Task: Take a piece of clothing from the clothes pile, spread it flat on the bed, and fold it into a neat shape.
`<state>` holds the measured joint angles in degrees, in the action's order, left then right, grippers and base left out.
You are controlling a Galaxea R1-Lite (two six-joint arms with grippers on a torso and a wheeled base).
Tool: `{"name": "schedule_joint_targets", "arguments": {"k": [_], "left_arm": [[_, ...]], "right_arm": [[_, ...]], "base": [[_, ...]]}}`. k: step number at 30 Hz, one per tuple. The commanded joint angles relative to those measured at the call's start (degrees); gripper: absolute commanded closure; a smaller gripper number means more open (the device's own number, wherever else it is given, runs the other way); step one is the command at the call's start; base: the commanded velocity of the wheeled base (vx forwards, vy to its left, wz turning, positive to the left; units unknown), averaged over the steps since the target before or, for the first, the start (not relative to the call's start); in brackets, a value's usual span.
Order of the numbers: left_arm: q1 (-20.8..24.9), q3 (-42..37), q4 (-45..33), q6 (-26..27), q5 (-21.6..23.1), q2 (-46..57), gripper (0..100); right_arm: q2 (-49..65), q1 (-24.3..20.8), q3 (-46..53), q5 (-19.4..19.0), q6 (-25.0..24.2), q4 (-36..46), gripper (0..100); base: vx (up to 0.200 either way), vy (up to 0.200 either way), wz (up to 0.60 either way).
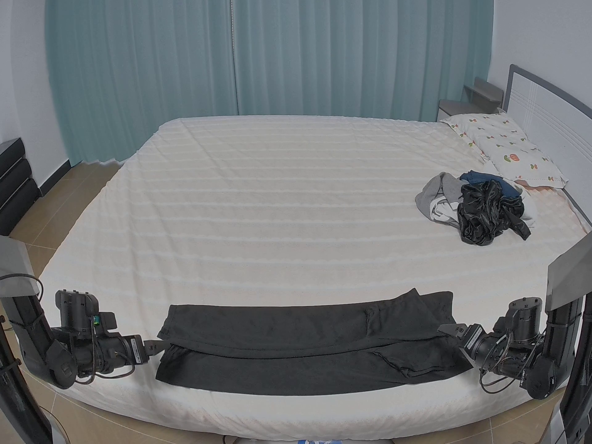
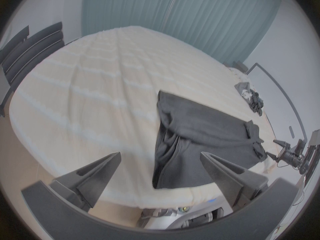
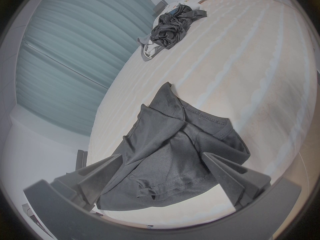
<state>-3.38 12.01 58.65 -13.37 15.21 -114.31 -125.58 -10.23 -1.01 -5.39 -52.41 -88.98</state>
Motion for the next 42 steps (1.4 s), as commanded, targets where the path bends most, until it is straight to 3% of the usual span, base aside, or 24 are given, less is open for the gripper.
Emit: {"name": "schedule_joint_targets", "arguments": {"k": [1, 7, 13, 25, 26, 38, 42], "left_arm": [[2.5, 6.1, -4.07, -0.87, 0.25, -0.03, 0], [3.11, 14.54, -13.56, 0.89, 0.25, -4.6, 0], [3.99, 15.5, -13.56, 5.9, 0.61, -9.35, 0], [5.05, 16.73, -11.8, 5.2, 1.05, -11.9, 0], [5.05, 16.47, -11.54, 5.2, 1.05, -11.72, 100], [5.05, 16.03, -11.1, 4.41, 1.05, -11.11, 100], [5.05, 16.47, -11.1, 1.86, 0.96, -8.74, 100]], "right_arm": [[-0.46, -1.02, 0.66, 0.03, -0.06, -0.67, 0], [-0.9, -1.81, 0.92, 0.11, -0.06, -0.67, 0], [-2.04, -2.34, 0.92, 0.03, -0.94, -0.67, 0], [-2.66, -3.31, 0.92, 0.2, -1.47, -0.67, 0], [-2.75, -3.31, 0.92, 0.2, -1.56, -0.67, 0], [-2.31, -3.4, 0.92, 0.2, -2.44, -0.67, 0], [-2.31, -3.4, 0.92, 0.38, -2.44, -0.67, 0]], "base": [[0.0, 0.0, 0.0], [0.0, 0.0, 0.0], [0.0, 0.0, 0.0], [0.0, 0.0, 0.0], [0.0, 0.0, 0.0], [0.0, 0.0, 0.0], [0.0, 0.0, 0.0]]}}
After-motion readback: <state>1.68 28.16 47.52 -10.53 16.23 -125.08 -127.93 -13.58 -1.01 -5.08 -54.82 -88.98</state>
